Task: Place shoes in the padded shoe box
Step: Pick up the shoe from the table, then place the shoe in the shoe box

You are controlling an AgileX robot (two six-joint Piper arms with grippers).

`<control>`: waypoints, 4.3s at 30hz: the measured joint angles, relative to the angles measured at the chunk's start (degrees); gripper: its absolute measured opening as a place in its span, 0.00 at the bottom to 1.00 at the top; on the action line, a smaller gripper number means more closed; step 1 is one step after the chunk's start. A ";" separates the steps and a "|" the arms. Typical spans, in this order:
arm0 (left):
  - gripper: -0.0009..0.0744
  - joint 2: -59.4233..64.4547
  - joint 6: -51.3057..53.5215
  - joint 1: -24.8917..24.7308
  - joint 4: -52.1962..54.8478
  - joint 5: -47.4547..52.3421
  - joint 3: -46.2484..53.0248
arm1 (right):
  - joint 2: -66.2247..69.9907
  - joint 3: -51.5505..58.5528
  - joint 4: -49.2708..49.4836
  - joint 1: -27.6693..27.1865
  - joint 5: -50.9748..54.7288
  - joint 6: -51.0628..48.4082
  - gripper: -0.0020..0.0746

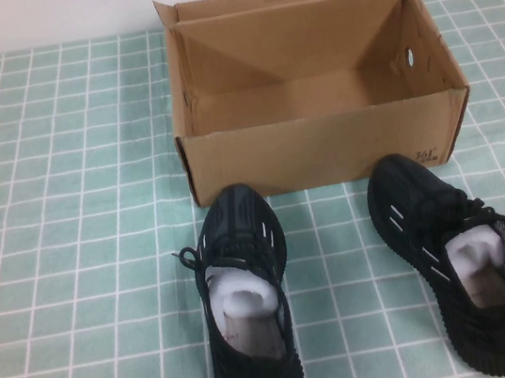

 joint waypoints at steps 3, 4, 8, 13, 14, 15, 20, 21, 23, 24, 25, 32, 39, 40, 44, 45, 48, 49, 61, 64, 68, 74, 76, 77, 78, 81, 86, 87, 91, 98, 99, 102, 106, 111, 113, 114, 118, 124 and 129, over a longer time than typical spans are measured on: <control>0.01 0.00 0.00 0.00 0.00 0.00 0.00 | 5.67 -3.17 -2.82 6.40 0.38 -10.33 0.02; 0.01 0.00 0.00 0.00 0.00 0.00 0.00 | 7.41 -3.88 -4.29 8.74 0.47 -14.17 0.02; 0.01 0.00 0.00 0.00 0.00 0.00 0.00 | 13.12 -5.43 -9.29 15.69 0.47 -22.74 0.09; 0.01 0.00 0.00 0.00 0.00 0.10 0.00 | 17.80 -6.13 -14.74 19.55 -1.79 -25.73 0.35; 0.01 0.00 0.00 0.00 0.00 0.10 0.00 | 18.20 -6.23 -15.69 19.76 -2.63 -26.63 0.40; 0.01 0.00 0.00 0.00 0.00 0.10 0.00 | 18.54 -6.23 -16.28 19.91 -3.37 -27.74 0.45; 0.01 0.00 0.00 0.00 0.00 0.10 0.00 | 19.96 -6.23 -17.13 20.15 -4.80 -32.53 0.52; 0.01 0.00 0.00 0.00 0.00 0.10 0.00 | 20.43 -6.23 -17.38 20.20 -4.80 -32.82 0.51; 0.01 0.00 0.00 0.00 0.00 0.10 0.00 | 21.29 -6.26 -17.64 20.20 -4.92 -33.20 0.49; 0.01 0.00 0.00 0.00 0.00 0.10 0.00 | 21.84 -6.26 -17.86 20.20 -5.03 -33.20 0.48; 0.01 0.00 0.00 0.00 0.00 0.10 0.00 | 22.33 -6.26 -17.98 20.20 -5.02 -33.32 0.47; 0.01 0.00 0.00 0.00 0.00 0.10 0.00 | 25.42 -6.26 -18.40 20.20 -5.70 -34.34 0.46; 0.01 0.00 0.00 0.00 0.00 0.10 0.00 | 26.56 -6.26 -19.52 20.28 -6.09 -34.70 0.37; 0.01 0.00 0.00 0.00 0.00 0.10 0.00 | 26.56 -6.26 -19.88 20.28 -6.09 -34.70 0.34; 0.01 0.00 0.00 0.00 0.00 0.10 0.00 | 26.63 -6.26 -20.59 20.28 -6.13 -34.70 0.29; 0.01 0.00 0.00 0.00 0.00 0.10 0.00 | 26.63 -6.26 -20.59 20.28 -6.13 -34.70 0.28; 0.01 0.00 0.00 0.00 0.00 0.10 0.00 | 26.63 -6.26 -20.67 20.28 -6.13 -34.70 0.27; 0.01 0.00 0.00 0.00 0.00 0.10 0.00 | 26.63 -6.26 -20.67 20.28 -6.13 -34.70 0.27; 0.01 0.00 0.00 0.00 0.00 0.10 0.00 | 26.63 -6.26 -20.56 20.85 -6.35 -34.70 0.27; 0.01 0.00 0.00 0.00 0.00 0.10 0.00 | 27.30 -6.26 -20.56 21.10 -6.49 -34.70 0.27; 0.01 0.00 0.00 0.00 0.00 0.10 0.00 | 28.47 -6.26 -20.67 21.10 -6.75 -34.05 0.27; 0.01 0.00 0.00 0.00 0.00 0.10 0.00 | 28.44 -6.26 -20.99 21.10 -6.75 -32.34 0.27; 0.01 0.00 0.00 0.00 0.00 0.10 0.00 | 28.44 -6.26 -20.99 21.10 -6.75 -32.10 0.23; 0.01 0.00 0.00 0.00 0.00 0.10 0.00 | 28.44 -6.34 -20.99 21.10 -6.88 -31.93 0.20; 0.01 0.00 0.00 0.00 0.00 0.10 0.00 | 28.44 -6.34 -20.99 21.10 -6.88 -31.89 0.16; 0.01 0.00 0.00 0.00 0.00 0.10 0.00 | 28.44 -6.34 -21.21 21.10 -6.88 -31.76 0.06; 0.01 0.00 0.00 0.00 0.00 0.10 0.00 | 27.96 -6.34 -21.67 21.10 -6.67 -31.66 0.03; 0.01 0.00 0.00 0.00 0.00 0.10 0.00 | 27.85 -6.34 -21.84 21.10 -6.53 -31.66 0.03; 0.01 0.00 0.00 0.00 0.00 0.10 0.00 | 27.48 -6.34 -22.52 21.14 -5.50 -31.05 0.02; 0.01 0.00 0.00 0.00 0.00 0.10 0.00 | 26.37 -6.34 -26.82 23.00 -5.58 -12.32 0.02; 0.01 0.00 0.00 0.00 0.00 0.10 0.00 | 25.63 -6.34 -27.35 23.57 -5.33 -9.55 0.02; 0.01 0.00 0.00 0.00 0.00 0.10 0.00 | 22.54 -6.34 -28.53 25.34 -3.96 -1.76 0.02; 0.01 0.00 0.00 0.00 0.00 0.10 0.00 | 17.63 -6.34 -29.29 28.24 -2.63 10.38 0.02; 0.01 0.00 0.00 0.00 0.00 0.10 0.00 | 13.77 -8.42 -29.66 31.02 -0.32 27.39 0.02; 0.01 0.00 0.00 0.00 0.00 0.10 0.00 | 13.55 -10.96 -29.66 31.44 1.50 33.28 0.02; 0.01 0.00 0.00 0.00 0.00 0.10 0.00 | 13.55 -12.59 -29.80 31.76 2.38 36.53 0.02; 0.01 0.00 0.00 0.00 0.00 0.10 0.00 | 14.08 -19.31 -30.26 32.34 3.93 45.06 0.02; 0.01 0.00 0.00 0.00 0.00 0.10 0.00 | 17.67 -29.19 -30.91 32.56 3.56 51.19 0.02; 0.01 0.00 0.00 0.00 0.00 0.10 0.00 | 23.72 -36.71 -31.29 32.69 1.99 53.63 0.02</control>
